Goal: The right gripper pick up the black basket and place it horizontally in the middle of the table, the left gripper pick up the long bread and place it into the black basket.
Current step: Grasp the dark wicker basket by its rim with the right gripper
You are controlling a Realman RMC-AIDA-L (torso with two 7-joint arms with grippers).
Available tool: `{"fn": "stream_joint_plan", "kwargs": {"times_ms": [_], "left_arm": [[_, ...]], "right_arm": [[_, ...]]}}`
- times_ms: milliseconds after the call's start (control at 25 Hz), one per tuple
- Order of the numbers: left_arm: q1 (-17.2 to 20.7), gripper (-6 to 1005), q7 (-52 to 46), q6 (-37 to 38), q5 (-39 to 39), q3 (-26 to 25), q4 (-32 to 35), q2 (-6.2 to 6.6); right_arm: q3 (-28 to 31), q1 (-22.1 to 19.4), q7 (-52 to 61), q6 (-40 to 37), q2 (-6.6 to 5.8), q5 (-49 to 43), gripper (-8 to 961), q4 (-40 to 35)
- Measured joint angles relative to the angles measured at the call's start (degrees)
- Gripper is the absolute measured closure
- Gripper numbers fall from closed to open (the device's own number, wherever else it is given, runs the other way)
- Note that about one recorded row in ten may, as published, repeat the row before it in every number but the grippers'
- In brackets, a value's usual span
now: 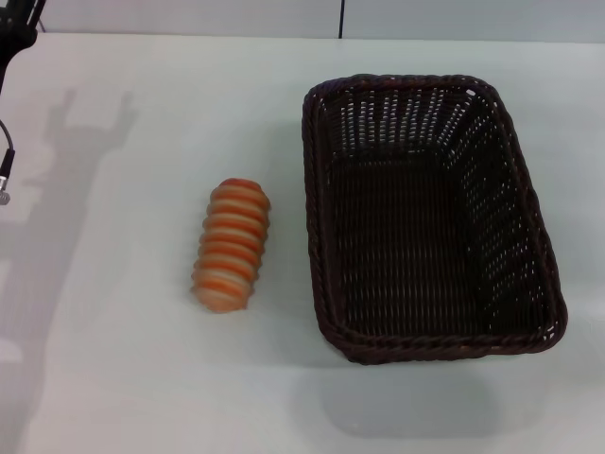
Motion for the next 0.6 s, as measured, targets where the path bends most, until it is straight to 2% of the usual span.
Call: {"fn": "stream_joint_plan", "kwargs": {"times_ms": [600], "left_arm": [[0.26,135,0.47,-0.22,0.0,0.0,0.1,0.06]], "right_arm": [[-0.35,-0.07,0.05,-0.32,0.44,0.01,335,0.0]]}}
